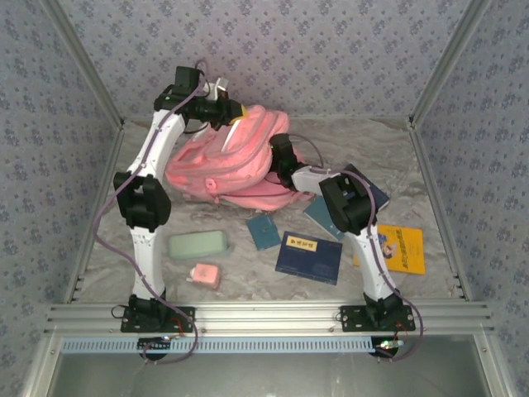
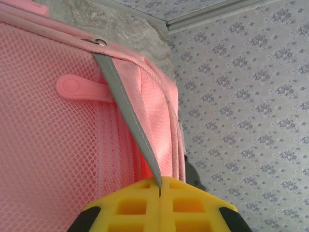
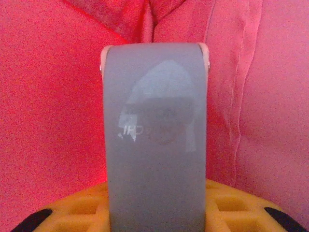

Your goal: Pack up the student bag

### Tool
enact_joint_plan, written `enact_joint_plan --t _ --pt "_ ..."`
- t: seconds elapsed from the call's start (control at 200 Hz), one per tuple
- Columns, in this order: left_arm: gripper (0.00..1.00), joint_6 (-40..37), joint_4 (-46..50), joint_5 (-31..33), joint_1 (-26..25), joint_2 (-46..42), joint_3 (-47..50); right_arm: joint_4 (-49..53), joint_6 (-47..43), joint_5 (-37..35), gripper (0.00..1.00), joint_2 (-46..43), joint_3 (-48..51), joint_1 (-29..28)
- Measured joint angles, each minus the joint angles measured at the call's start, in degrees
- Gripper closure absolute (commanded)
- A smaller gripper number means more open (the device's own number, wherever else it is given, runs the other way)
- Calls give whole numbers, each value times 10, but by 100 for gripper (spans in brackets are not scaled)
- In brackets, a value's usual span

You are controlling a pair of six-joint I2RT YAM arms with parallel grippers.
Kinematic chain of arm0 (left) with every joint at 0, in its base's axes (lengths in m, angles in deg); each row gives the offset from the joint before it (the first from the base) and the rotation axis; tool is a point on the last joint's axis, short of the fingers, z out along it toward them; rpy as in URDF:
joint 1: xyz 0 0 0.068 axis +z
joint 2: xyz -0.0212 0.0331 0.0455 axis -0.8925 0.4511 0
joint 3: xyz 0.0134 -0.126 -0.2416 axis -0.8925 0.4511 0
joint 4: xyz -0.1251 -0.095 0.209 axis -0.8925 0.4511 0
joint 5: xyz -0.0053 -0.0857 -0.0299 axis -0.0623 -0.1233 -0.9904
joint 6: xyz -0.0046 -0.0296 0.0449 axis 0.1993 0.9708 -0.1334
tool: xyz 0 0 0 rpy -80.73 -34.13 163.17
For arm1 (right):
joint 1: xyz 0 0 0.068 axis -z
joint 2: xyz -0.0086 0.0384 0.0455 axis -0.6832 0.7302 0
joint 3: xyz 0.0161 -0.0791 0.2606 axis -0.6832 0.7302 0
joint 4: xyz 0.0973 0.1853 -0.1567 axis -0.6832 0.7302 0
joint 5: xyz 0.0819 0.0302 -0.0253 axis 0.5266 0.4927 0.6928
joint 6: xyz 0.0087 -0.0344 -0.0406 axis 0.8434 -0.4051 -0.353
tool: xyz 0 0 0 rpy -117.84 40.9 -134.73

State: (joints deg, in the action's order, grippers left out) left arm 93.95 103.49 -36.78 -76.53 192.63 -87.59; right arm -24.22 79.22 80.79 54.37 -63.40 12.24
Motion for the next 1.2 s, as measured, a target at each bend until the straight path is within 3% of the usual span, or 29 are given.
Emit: enact_joint_plan --t 0.16,0.6,0.799,1.014,1.199 --pt "100 2 1 0 3 0 2 -22 -2 -4 28 5 -2 -4" --pt "100 -7 9 -5 12 0 12 -140 -32 50 29 -177 248 71" --pt "100 -7 -1 -18 -6 0 51 -165 -25 81 32 -187 258 80" --pt "82 7 -45 -37 -14 -27 145 -185 4 106 34 -187 257 78" --pt "74 35 -90 -53 -14 -69 219 -185 13 111 35 -187 257 78"
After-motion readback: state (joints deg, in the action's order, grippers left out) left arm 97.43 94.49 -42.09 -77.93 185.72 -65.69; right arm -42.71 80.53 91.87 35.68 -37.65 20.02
